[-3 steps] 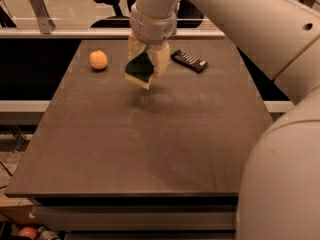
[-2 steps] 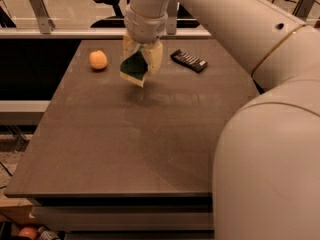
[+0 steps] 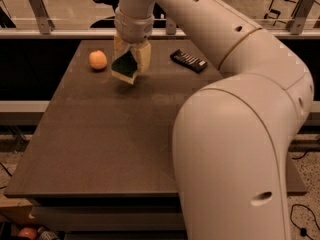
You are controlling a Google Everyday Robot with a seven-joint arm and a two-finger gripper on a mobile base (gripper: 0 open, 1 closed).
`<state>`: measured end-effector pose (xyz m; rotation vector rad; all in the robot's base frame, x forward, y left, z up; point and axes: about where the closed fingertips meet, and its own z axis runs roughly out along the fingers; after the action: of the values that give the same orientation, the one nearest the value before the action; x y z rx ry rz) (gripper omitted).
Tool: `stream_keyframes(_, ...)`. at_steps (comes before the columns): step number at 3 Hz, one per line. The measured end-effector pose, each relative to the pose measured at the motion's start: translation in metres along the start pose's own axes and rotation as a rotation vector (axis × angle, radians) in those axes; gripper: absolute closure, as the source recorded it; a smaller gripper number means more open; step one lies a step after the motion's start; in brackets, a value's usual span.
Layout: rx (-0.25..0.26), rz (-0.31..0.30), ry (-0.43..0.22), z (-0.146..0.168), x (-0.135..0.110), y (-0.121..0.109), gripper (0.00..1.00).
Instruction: Move sponge near orange
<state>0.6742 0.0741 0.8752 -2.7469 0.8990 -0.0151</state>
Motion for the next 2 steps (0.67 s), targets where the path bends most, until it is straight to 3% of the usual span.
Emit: stream_keyframes(2,0.036,0.016,0.012,0.0195,0.0069,-0.0098,1.00)
